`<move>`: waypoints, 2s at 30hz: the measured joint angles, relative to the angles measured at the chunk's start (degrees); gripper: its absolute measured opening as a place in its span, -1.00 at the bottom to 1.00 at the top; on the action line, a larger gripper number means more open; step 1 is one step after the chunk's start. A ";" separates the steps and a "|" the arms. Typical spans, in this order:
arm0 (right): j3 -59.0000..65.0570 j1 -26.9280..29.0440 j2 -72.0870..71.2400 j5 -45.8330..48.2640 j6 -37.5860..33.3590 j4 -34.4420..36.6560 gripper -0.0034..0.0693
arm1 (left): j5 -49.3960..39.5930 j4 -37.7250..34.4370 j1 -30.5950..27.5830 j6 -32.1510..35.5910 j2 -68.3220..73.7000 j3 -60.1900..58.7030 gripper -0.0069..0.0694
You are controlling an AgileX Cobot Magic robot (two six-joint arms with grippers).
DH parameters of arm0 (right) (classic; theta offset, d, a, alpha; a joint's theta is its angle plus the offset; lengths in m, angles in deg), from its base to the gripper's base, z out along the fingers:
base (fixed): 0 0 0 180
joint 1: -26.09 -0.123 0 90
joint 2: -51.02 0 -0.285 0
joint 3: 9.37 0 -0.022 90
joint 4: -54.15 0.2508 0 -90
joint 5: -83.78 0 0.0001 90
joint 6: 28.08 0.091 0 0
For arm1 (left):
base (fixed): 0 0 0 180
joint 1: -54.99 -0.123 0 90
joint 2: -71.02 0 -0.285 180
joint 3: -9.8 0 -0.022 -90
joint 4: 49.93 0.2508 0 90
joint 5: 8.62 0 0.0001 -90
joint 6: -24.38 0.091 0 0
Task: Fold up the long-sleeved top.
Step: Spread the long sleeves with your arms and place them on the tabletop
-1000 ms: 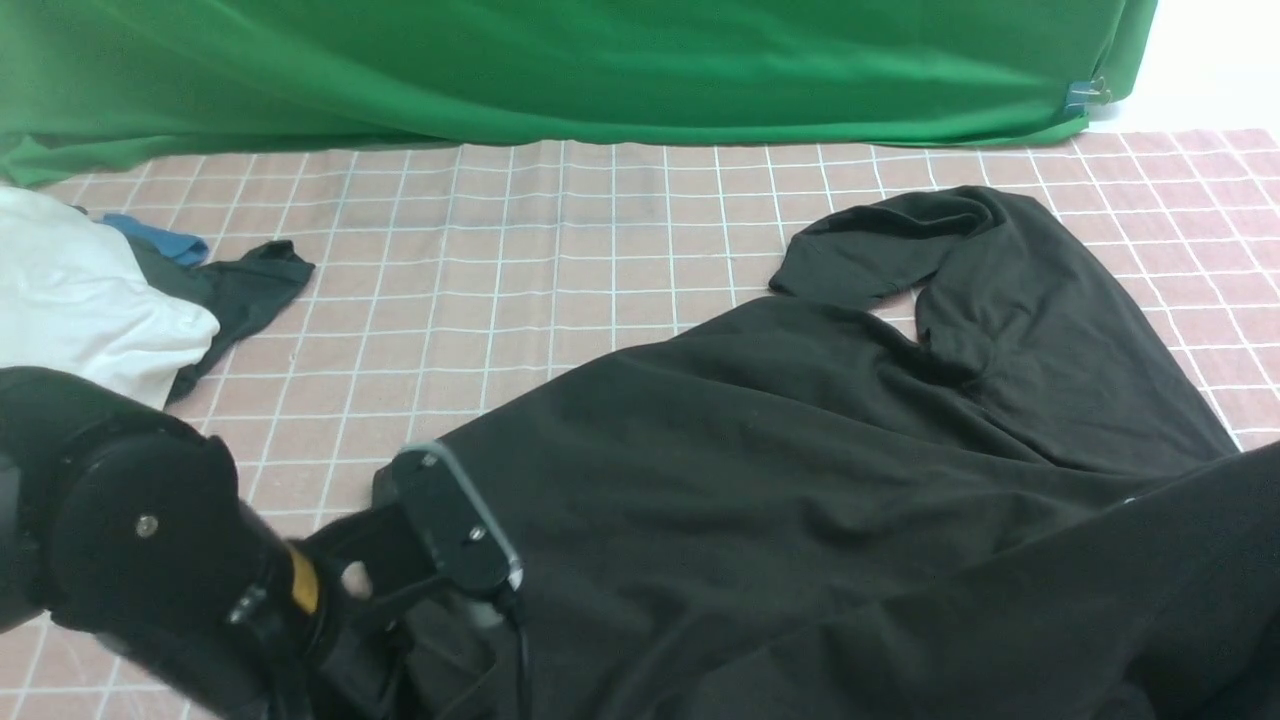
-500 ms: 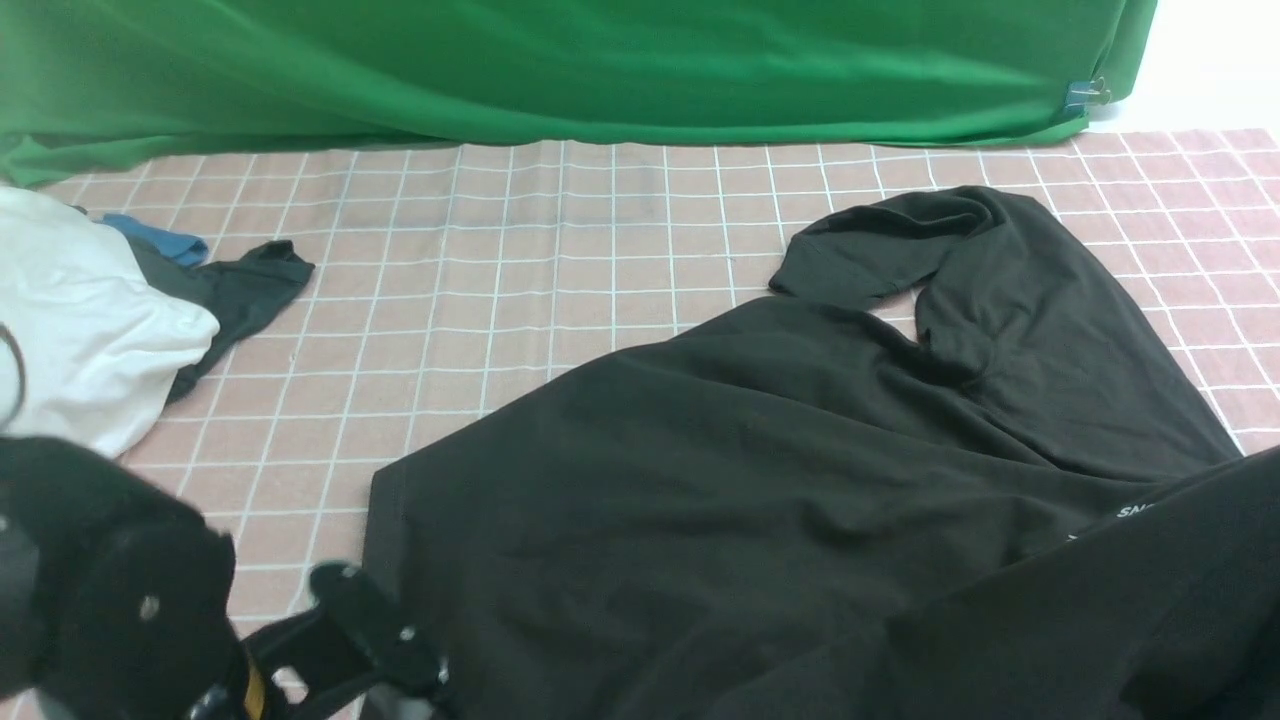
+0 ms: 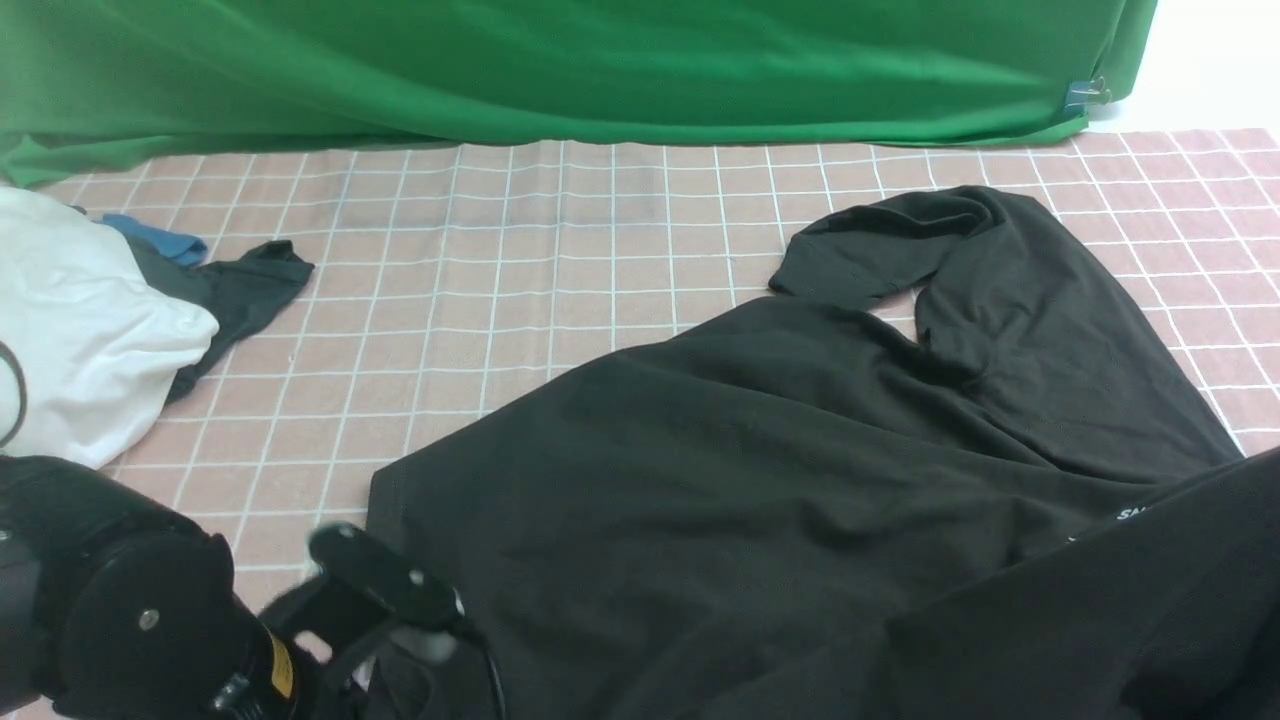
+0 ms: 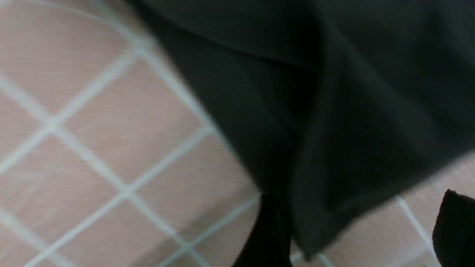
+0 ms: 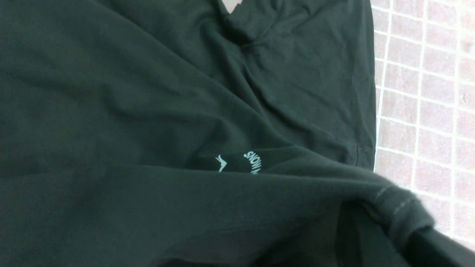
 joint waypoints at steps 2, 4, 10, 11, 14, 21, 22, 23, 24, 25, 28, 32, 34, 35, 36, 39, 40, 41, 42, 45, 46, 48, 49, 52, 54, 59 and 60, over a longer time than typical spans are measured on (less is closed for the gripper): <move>0.00 0.00 0.00 0.00 -0.26 0.05 -0.76 | 0.11 0.65 0.00 -1.53 0.00 -0.11 0.64; 0.00 0.00 0.00 0.00 -0.45 0.05 -0.76 | 0.11 0.23 0.00 -3.77 0.18 -1.02 0.64; 0.09 0.00 0.00 -0.92 -0.51 0.66 -0.76 | 1.37 -4.21 0.00 -5.02 1.52 -2.70 0.64; 0.08 0.00 0.00 -1.15 -0.51 0.67 -0.76 | 1.46 -4.21 0.00 -5.02 1.60 -2.70 0.64; 0.92 0.00 0.00 -2.49 -0.76 1.68 -0.76 | 2.03 -3.60 0.00 -8.54 3.09 -2.70 0.64; 2.42 0.00 0.00 -3.15 -2.07 2.47 -0.76 | 3.89 -2.98 0.00 -10.06 7.92 -2.77 0.64; 2.42 0.00 0.00 -3.27 -2.12 2.48 -0.76 | 3.71 -2.96 0.00 -10.12 8.67 -2.77 0.64; 2.42 0.00 0.00 -3.33 -2.19 2.48 -0.76 | 3.79 -3.04 0.00 -10.12 9.08 -2.69 0.63; 2.48 0.00 0.00 -3.57 -2.25 2.53 -0.76 | 3.57 -3.04 0.00 -10.28 9.56 -2.62 0.62; 2.48 0.00 0.00 -3.63 -2.35 2.53 -0.76 | 3.50 -3.21 0.00 -10.27 9.91 -2.49 0.61; 2.48 0.00 0.00 -4.17 -2.61 2.53 -0.76 | 3.30 -3.53 -0.06 -10.79 11.02 -2.10 0.49; 2.48 0.00 0.00 -4.52 -3.14 2.59 -0.76 | 2.72 -3.59 -0.10 -10.95 11.57 -1.92 0.24; 2.48 0.00 0.00 -4.59 -3.23 2.59 -0.76 | 2.47 -3.52 -0.17 -10.95 11.57 -1.92 0.10; 2.48 0.00 0.00 -4.59 -3.33 2.59 -0.76 | 2.43 -3.52 -0.24 -10.95 11.57 -1.92 0.03; 2.48 0.00 0.00 -4.59 -3.45 2.59 -0.76 | 2.16 -4.82 -0.28 -10.73 11.57 -1.92 -0.13; 2.48 0.00 0.00 -4.77 -3.45 2.59 -0.76 | 1.84 -7.74 -0.28 -9.91 10.75 -2.14 -0.58; 2.48 0.00 0.00 -4.77 -3.45 2.59 -0.76 | 1.75 -9.02 -0.19 -9.85 10.10 -2.44 -0.66; 2.48 0.00 0.00 -4.77 -3.45 2.59 -0.76 | 1.75 -9.02 -0.19 -9.85 9.93 -2.49 -0.67; 2.48 0.00 0.00 -4.77 -3.50 2.59 -0.76 | 1.14 -9.92 -0.07 -9.79 8.24 -2.70 -0.70; 2.15 0.00 0.00 -4.77 -3.50 2.54 -0.76 | -2.96 -10.03 -0.05 -9.87 1.48 -1.61 -0.72; 1.88 0.00 0.00 -4.77 -3.42 2.54 -0.76 | -4.09 -9.89 -0.05 -10.01 -0.61 -0.76 -0.72; 0.30 0.00 0.00 -4.55 -3.31 2.54 -0.76 | -7.72 -8.99 -0.05 -10.58 -6.26 2.64 -0.72; -1.09 0.00 0.00 -4.49 -3.31 2.54 -0.76 | -9.58 -8.27 -0.05 -10.93 -9.20 5.63 -0.72; -5.00 0.00 0.06 -4.54 -3.30 1.37 -0.76 | -11.51 -3.90 -0.05 -11.08 -17.00 14.99 -0.72; -7.10 0.00 0.13 -4.54 -3.07 0.06 -0.76 | -11.69 -0.91 -0.05 -11.13 -19.39 20.69 -0.72; -17.74 0.00 1.68 -5.22 -1.55 -4.32 -0.76 | -12.72 11.90 -0.05 -11.45 -19.95 42.51 -0.72; -20.48 0.00 2.17 -5.37 -1.48 -4.83 -0.76 | -12.82 13.78 -0.05 -11.45 -19.27 46.38 -0.72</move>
